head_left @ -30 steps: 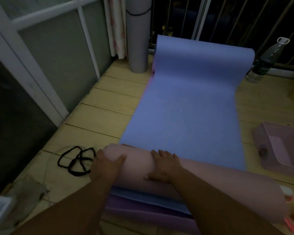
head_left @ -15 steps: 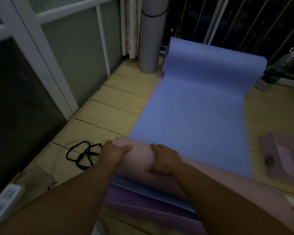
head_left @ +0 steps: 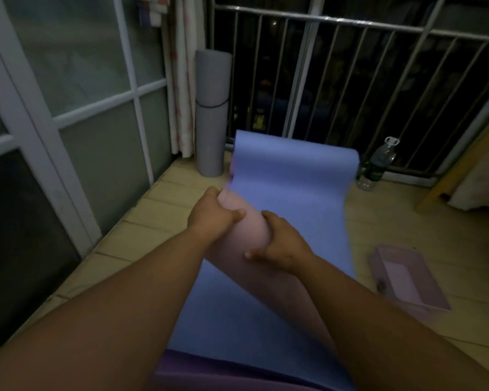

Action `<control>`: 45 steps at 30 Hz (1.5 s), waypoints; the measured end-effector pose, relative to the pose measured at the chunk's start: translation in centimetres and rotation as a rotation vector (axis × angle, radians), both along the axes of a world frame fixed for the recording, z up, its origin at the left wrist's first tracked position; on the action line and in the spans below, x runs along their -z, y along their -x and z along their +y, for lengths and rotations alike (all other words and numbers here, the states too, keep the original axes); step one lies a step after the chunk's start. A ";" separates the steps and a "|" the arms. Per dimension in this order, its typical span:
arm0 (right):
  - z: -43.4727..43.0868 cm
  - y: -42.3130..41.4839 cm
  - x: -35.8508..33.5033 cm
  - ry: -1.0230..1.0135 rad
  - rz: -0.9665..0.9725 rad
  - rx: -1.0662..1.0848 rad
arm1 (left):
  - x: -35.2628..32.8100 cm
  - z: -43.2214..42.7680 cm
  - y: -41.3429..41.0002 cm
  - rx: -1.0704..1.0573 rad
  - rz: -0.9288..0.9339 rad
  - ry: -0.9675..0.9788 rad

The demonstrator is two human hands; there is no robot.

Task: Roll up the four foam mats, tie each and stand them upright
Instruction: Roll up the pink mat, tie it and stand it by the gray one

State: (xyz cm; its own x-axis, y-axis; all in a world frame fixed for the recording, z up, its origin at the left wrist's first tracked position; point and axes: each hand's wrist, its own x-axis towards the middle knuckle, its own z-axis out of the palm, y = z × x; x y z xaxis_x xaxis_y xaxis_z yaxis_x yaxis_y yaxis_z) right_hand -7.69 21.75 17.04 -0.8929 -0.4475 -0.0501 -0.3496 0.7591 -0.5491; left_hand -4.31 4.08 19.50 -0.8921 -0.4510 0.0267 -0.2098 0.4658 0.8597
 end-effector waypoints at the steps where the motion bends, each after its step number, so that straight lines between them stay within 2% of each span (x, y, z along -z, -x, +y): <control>1: 0.6 -0.3 -1.0 0.031 0.018 0.018 | -1.3 0.8 -0.2 0.017 0.031 0.009; 7: 4.4 -0.8 -9.4 0.390 0.082 0.158 | -12.2 4.5 -0.8 0.249 0.237 0.186; 12: 6.8 -1.5 -15.2 0.514 0.119 0.133 | -19.2 6.8 -1.3 0.362 0.323 0.472; 22: 8.5 -1.1 -16.9 0.956 0.006 0.180 | -18.6 9.6 0.2 0.482 0.371 0.805; 27: 8.6 -0.4 -17.1 0.922 0.078 0.219 | -18.8 10.1 1.1 0.549 0.432 0.845; 32: 9.2 0.8 -18.5 0.882 0.116 0.317 | -18.0 11.1 2.3 0.584 0.513 0.784; 34: 9.4 1.1 -18.9 0.854 0.110 0.381 | -16.9 11.3 2.5 0.475 0.598 0.642; 36: 9.4 1.1 -18.9 0.827 0.110 0.437 | -15.6 10.9 2.9 0.278 0.673 0.399; 37: 9.4 1.0 -18.8 0.825 0.110 0.460 | -15.1 10.7 3.2 0.196 0.676 0.363; 40: 8.9 1.2 -18.8 0.783 0.137 0.515 | -14.4 11.1 3.9 0.117 0.642 0.504; 45: 8.1 1.3 -18.7 0.715 0.230 0.591 | -14.3 11.5 4.0 0.166 0.675 0.450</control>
